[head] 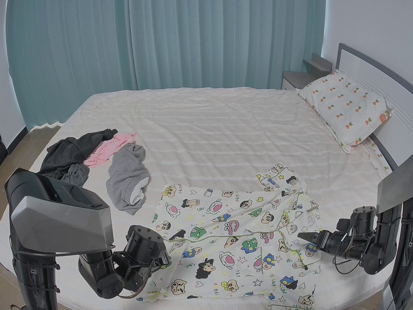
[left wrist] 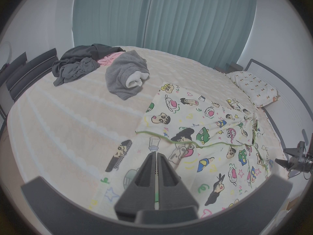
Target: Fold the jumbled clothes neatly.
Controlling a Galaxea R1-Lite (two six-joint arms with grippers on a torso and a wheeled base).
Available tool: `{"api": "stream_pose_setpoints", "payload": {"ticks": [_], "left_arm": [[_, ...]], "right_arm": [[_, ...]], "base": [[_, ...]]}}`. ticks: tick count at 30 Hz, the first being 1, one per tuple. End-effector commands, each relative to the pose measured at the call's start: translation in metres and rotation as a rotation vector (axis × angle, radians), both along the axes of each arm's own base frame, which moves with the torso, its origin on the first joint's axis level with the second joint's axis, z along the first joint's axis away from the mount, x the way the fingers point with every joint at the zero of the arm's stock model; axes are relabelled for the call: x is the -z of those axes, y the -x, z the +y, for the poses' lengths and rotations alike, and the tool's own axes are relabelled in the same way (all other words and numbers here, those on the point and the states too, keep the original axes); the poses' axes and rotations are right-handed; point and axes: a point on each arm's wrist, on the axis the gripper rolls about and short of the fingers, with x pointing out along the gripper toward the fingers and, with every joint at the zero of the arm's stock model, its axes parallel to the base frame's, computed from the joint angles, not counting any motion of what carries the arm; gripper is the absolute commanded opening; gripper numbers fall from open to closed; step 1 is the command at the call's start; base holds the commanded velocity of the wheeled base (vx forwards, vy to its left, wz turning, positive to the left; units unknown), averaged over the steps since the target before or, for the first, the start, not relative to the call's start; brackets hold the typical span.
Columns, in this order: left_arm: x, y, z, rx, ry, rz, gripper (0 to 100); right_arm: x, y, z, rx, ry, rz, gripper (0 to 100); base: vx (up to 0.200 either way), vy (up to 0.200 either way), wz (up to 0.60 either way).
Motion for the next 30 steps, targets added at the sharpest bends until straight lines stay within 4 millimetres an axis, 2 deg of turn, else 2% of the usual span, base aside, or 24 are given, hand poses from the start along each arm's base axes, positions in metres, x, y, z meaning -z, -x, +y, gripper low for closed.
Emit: {"api": "stream_pose_setpoints", "payload": {"ticks": [1,11,20,30], "left_arm": [[0.005,0.005,0.003,0.007,0.037,0.048,100],[0.010,0.015,0.003,-0.002,0.198,0.155,100],[0.011,0.027,-0.008,-0.080,0.318,0.190,100],[0.017,0.035,-0.015,-0.175,0.315,0.147,100]], "right_arm": [[-0.001,0.002,0.003,-0.013,-0.001,-0.003,100],[-0.001,0.002,0.003,-0.013,-0.001,-0.003,100],[0.000,0.002,0.003,-0.013,-0.001,-0.001,100],[0.000,0.002,0.003,-0.012,0.000,-0.002,100]], "base": [[0.000,0.000,0.00],[0.000,0.000,0.00],[0.000,0.000,0.00],[0.000,0.000,0.00]]}}
